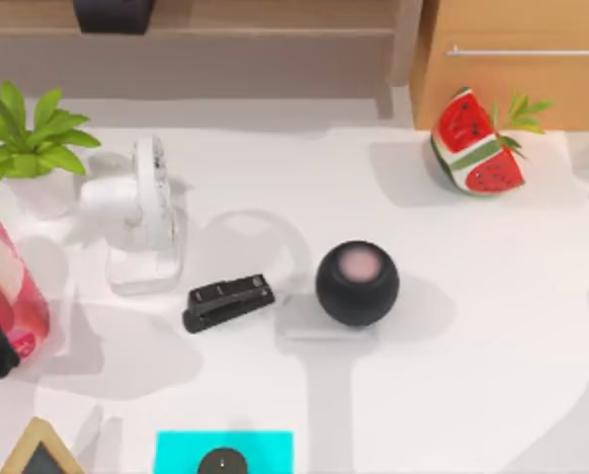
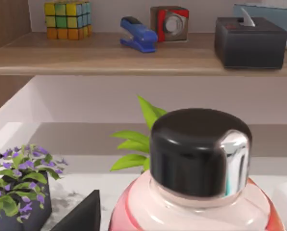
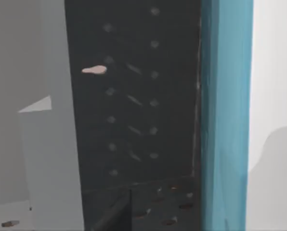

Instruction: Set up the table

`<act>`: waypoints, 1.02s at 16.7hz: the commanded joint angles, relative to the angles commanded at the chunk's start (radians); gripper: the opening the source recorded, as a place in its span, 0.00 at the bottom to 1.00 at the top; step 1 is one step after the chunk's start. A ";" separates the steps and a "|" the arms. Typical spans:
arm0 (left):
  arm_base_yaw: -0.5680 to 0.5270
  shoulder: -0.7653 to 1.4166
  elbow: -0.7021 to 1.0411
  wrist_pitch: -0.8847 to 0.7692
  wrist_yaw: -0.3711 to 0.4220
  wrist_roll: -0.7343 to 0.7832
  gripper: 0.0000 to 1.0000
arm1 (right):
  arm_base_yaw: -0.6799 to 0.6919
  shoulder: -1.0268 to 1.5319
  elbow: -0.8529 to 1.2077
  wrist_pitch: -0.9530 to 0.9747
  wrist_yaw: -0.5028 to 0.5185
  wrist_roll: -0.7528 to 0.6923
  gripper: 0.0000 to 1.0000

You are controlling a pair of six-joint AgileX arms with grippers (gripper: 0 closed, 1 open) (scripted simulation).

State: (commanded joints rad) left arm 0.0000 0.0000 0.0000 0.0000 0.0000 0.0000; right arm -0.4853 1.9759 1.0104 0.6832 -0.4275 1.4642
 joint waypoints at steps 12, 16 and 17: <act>0.000 0.000 0.000 0.000 0.000 0.000 1.00 | -0.007 -0.044 -0.051 0.013 -0.020 -0.010 1.00; 0.000 0.000 0.000 0.000 0.000 0.000 1.00 | -0.041 -0.117 -0.145 0.042 -0.052 -0.019 1.00; 0.000 0.000 0.000 0.000 0.000 0.000 1.00 | -0.052 -0.128 -0.166 0.048 -0.059 -0.020 1.00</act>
State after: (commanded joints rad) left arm 0.0000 0.0000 0.0000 0.0000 0.0000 0.0000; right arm -0.5372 1.8479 0.8445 0.7307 -0.4862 1.4441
